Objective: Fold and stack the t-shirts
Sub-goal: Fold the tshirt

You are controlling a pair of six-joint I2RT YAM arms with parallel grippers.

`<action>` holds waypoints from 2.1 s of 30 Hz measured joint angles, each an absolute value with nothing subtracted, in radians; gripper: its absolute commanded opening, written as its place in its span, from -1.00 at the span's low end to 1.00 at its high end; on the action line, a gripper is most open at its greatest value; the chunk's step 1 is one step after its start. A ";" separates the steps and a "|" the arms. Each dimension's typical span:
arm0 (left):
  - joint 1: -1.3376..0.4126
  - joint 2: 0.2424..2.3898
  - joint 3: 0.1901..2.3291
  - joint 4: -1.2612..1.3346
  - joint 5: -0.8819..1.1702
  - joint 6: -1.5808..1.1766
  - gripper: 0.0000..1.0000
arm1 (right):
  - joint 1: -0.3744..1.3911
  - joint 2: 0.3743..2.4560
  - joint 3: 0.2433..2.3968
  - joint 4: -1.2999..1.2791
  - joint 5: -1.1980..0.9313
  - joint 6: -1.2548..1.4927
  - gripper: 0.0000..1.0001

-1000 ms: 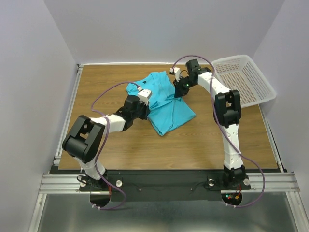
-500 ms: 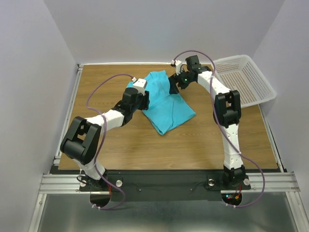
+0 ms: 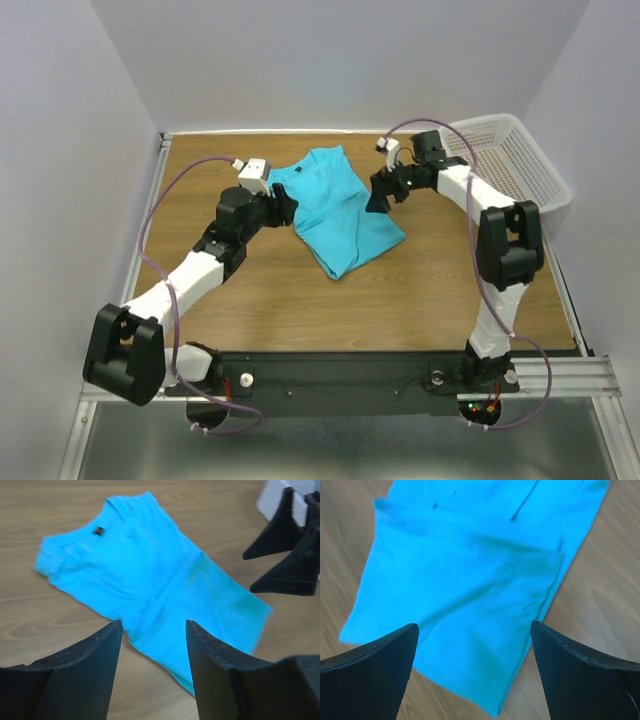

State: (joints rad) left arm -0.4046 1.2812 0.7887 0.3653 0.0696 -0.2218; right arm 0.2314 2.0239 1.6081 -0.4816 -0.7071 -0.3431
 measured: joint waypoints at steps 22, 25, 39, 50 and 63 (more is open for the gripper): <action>-0.429 1.401 0.617 0.380 0.128 -0.628 0.00 | 0.224 1.689 1.096 -0.543 -0.814 -1.129 0.49; -0.406 1.506 0.717 0.379 0.107 -0.603 -0.02 | 0.224 1.689 1.100 -0.542 -0.821 -1.107 0.46; -0.385 1.719 0.904 0.268 0.160 -0.439 -0.09 | 0.224 1.689 1.099 -0.542 -0.828 -1.041 0.37; -0.385 1.798 0.974 0.187 0.172 -0.344 -0.07 | 0.224 1.690 1.099 -0.542 -0.842 -1.024 0.36; -0.384 1.818 1.007 0.166 0.186 -0.310 -1.00 | 0.224 1.697 1.099 -0.542 -0.843 -1.020 0.32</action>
State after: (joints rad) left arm -0.3843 1.8183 1.0065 0.1661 0.1860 -0.3096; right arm 0.2237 1.6966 1.0992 -0.5423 -0.8429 -1.0203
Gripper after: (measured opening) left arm 0.106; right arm 0.664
